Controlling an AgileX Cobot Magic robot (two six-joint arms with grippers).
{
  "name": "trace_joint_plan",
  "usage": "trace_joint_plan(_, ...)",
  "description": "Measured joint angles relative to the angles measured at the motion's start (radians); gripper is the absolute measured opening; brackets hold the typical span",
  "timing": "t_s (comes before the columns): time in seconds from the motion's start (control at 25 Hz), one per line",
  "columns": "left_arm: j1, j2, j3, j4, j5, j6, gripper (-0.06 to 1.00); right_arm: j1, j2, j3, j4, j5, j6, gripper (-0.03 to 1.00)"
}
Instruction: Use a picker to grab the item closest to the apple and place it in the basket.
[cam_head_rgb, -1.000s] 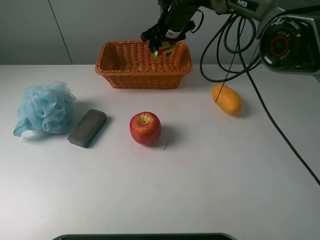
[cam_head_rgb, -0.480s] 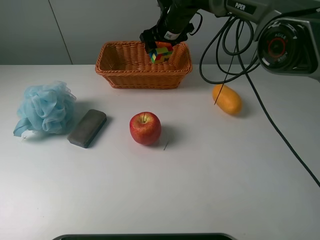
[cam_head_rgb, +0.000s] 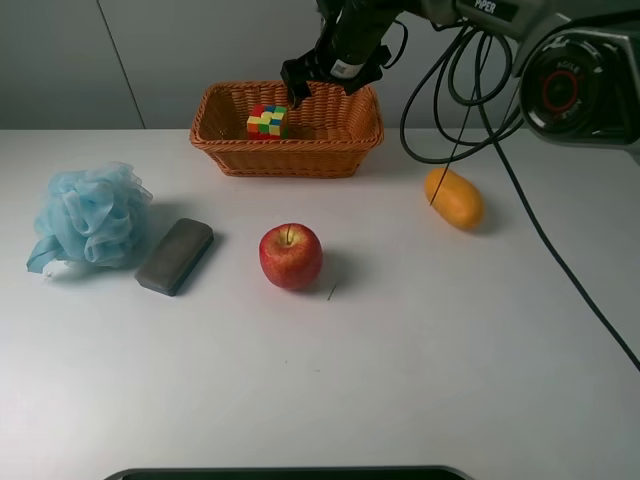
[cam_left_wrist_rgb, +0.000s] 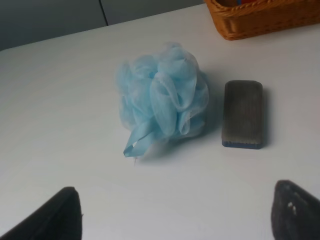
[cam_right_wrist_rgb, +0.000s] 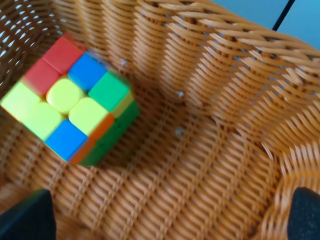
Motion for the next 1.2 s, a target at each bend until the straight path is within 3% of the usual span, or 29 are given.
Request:
trace_joint_plan(0.28,0.0,0.0,0.0,0.0,0.0,0.0,0.73,0.0,-0.184,-0.011,-0.015,0.249,0.003,0.7)
trace_joint_plan(0.64,0.0,0.0,0.0,0.0,0.0,0.0,0.73,0.0,-0.444,0.063,-0.017,0.283,0.041,0.7)
trace_joint_plan(0.8,0.0,0.0,0.0,0.0,0.0,0.0,0.73,0.0,-0.643,0.237,-0.017,0.285,0.044,0.7)
trace_joint_plan(1.2,0.0,0.0,0.0,0.0,0.0,0.0,0.73,0.0,-1.252,0.836,-0.017,0.289,0.044,0.7)
